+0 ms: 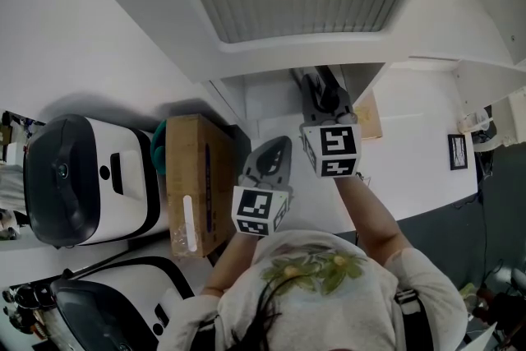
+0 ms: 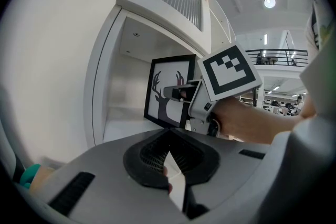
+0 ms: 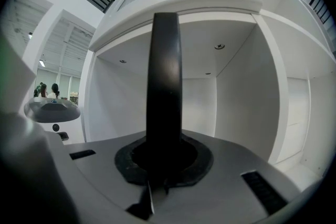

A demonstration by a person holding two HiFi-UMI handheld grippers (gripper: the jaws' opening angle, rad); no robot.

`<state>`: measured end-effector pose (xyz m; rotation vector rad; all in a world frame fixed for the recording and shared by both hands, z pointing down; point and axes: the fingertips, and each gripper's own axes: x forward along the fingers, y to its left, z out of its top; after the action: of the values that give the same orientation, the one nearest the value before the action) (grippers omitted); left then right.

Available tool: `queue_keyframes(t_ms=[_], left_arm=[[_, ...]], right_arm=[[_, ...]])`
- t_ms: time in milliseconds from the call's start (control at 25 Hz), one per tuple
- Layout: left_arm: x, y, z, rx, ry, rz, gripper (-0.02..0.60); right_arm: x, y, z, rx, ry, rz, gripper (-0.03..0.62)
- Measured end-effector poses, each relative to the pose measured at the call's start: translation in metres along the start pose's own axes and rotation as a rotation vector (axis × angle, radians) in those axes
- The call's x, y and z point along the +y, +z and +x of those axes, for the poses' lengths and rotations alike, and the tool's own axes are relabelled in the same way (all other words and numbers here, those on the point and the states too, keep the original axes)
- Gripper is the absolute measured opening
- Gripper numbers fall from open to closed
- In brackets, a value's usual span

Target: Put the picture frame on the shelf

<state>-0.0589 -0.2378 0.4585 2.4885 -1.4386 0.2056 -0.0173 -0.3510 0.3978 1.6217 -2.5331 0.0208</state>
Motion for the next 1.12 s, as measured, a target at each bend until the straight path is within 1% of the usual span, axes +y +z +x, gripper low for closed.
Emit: queue_keyframes(t_ms=[1120], left_arm=[[0.0, -0.003, 0.002, 0.006, -0.001, -0.009, 0.028]], right_arm=[[0.001, 0.001, 0.015, 0.008, 0.032, -0.015, 0.035]])
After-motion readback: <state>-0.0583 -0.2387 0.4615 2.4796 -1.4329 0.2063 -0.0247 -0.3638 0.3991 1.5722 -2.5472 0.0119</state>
